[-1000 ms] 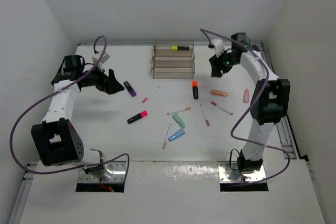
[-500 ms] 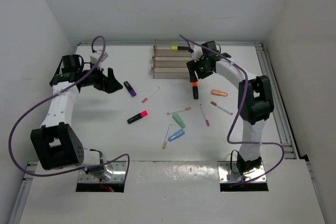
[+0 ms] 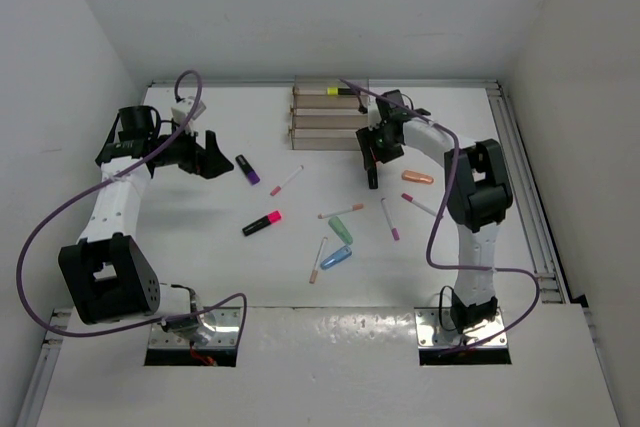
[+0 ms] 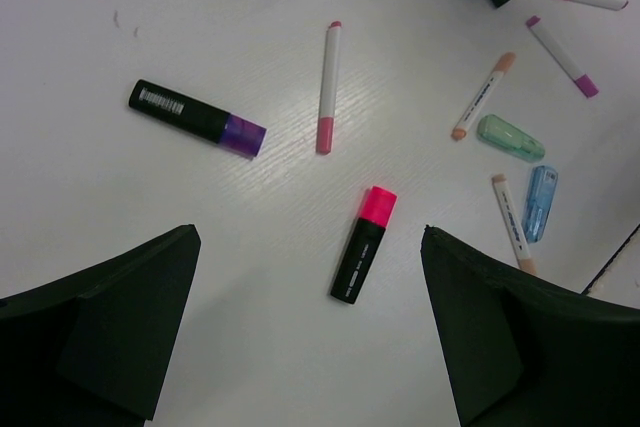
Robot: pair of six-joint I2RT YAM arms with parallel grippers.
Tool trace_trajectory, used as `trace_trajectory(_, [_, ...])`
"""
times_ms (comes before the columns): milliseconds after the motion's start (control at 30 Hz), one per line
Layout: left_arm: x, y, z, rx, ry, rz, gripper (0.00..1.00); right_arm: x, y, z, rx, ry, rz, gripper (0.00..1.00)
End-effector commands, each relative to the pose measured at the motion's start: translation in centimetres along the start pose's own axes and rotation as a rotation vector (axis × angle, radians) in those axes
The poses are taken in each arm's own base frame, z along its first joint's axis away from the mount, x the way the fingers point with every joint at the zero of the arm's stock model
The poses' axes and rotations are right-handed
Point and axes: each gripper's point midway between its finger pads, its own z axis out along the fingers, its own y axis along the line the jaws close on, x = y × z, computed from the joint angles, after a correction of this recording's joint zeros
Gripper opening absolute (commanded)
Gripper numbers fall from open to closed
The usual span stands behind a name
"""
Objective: Sort the stationery into containers
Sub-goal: Pick up the pen from the center of the board.
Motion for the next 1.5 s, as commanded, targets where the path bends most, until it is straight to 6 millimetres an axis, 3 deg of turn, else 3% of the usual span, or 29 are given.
trace_trajectory(0, [-1.1,0.1,-0.8,-0.024,-0.043,0.031,1.0,0.9,-0.2,0.3,0.038,0.02,0.033,0.55])
trace_trajectory(233, [-1.2,0.1,-0.9,-0.029,-0.046,0.026,1.0,2.2,-0.4,1.1,0.086,0.051,0.117,0.54])
trace_trajectory(600, [-0.9,0.2,-0.9,-0.039,-0.04,0.022,1.0,1.8,0.3,2.2,0.053,0.056,0.16,0.51])
trace_trajectory(633, [-0.9,0.2,-0.9,-0.039,-0.039,0.02,1.0,1.9,0.2,2.3,0.053,0.059,0.159,0.49])
trace_trajectory(767, [-0.9,0.3,-0.8,-0.044,-0.04,0.018,1.0,1.3,0.0,2.0,0.05,0.048,0.116,0.21])
trace_trajectory(900, [-0.9,0.4,-0.9,-0.047,-0.039,0.025,1.0,0.8,-0.1,0.7,0.036,0.041,-0.002,0.05])
trace_trajectory(1033, [-1.0,0.2,-1.0,-0.045,-0.04,0.038,1.0,-1.6,-0.1,-2.4,0.009,-0.024,-0.222,0.0])
trace_trajectory(1167, [-1.3,0.0,-1.0,-0.029,-0.05,0.064,1.0,-6.2,-0.1,-6.5,0.017,-0.185,-0.545,0.0])
trace_trajectory(1200, [-1.5,-0.1,-0.9,-0.017,-0.056,0.075,1.0,-8.5,-0.4,-8.0,0.054,-0.268,-0.602,0.0])
trace_trajectory(1267, [-1.6,-0.1,-0.8,-0.01,-0.064,0.076,1.0,-11.2,-1.0,-9.2,0.119,-0.353,-0.736,0.0])
trace_trajectory(1367, [-1.8,0.0,-0.6,-0.004,-0.081,0.071,1.0,-17.2,-1.8,-10.7,0.263,-0.541,-0.893,0.0])
trace_trajectory(1467, [-2.0,0.1,-0.3,-0.002,-0.094,0.067,1.0,-20.8,-2.2,-9.9,0.346,-0.639,-1.004,0.0])
